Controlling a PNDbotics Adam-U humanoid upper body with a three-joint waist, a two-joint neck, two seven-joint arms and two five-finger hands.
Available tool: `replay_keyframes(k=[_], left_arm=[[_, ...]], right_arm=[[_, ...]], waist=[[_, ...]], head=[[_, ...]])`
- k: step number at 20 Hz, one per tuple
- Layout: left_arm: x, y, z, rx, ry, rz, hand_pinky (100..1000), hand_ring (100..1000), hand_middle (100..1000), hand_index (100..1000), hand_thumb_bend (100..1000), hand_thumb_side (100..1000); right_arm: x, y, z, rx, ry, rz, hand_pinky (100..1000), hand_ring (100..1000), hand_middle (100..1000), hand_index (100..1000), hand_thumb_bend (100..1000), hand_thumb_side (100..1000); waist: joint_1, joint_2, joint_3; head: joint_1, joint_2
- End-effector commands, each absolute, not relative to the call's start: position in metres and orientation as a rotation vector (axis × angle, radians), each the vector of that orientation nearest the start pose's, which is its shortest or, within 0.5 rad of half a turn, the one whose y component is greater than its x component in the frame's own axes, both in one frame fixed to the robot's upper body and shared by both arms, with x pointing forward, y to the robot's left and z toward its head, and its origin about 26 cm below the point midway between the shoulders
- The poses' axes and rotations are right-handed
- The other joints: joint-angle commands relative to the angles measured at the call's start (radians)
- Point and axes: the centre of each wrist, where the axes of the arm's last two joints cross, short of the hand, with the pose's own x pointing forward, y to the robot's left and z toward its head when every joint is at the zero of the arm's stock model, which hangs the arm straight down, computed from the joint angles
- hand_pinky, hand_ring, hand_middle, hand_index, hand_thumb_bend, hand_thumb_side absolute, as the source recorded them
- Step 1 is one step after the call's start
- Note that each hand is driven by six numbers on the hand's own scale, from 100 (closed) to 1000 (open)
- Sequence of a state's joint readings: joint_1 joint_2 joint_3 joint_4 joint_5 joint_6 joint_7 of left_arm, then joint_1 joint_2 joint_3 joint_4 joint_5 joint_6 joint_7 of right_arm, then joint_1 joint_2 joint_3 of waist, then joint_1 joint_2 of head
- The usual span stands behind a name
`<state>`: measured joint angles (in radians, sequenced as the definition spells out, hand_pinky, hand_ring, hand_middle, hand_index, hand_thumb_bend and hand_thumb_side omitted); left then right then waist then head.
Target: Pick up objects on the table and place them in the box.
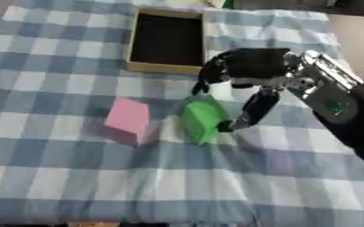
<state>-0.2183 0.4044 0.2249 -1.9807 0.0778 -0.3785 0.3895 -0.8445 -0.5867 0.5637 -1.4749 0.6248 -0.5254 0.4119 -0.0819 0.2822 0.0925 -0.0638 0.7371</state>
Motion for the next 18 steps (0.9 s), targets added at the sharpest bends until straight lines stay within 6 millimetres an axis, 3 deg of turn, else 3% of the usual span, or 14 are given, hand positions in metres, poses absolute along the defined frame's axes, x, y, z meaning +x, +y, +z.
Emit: replay_keyframes(k=[1,14,18], left_arm=[[0.284,0.335,0.211,-0.62,3.498,-0.246,605,537,616,747,100,890],[0.284,0.334,0.211,-0.607,3.502,-0.264,605,537,617,747,100,892],[0.284,0.333,0.211,-0.606,3.503,-0.27,605,537,617,747,100,892]], right_arm=[[0.398,-0.192,0.229,0.615,2.059,-2.487,834,823,618,826,461,342],[0.403,-0.177,0.221,0.46,1.943,-2.644,865,921,747,876,312,360],[0.403,-0.17,0.222,0.413,1.879,-2.699,860,912,739,874,326,372]], waist=[[0.005,-0.019,-0.001],[0.005,-0.018,0.005],[0.004,-0.018,0.007]], head=[[0.002,-0.006],[-0.003,-0.009],[-0.004,-0.008]])
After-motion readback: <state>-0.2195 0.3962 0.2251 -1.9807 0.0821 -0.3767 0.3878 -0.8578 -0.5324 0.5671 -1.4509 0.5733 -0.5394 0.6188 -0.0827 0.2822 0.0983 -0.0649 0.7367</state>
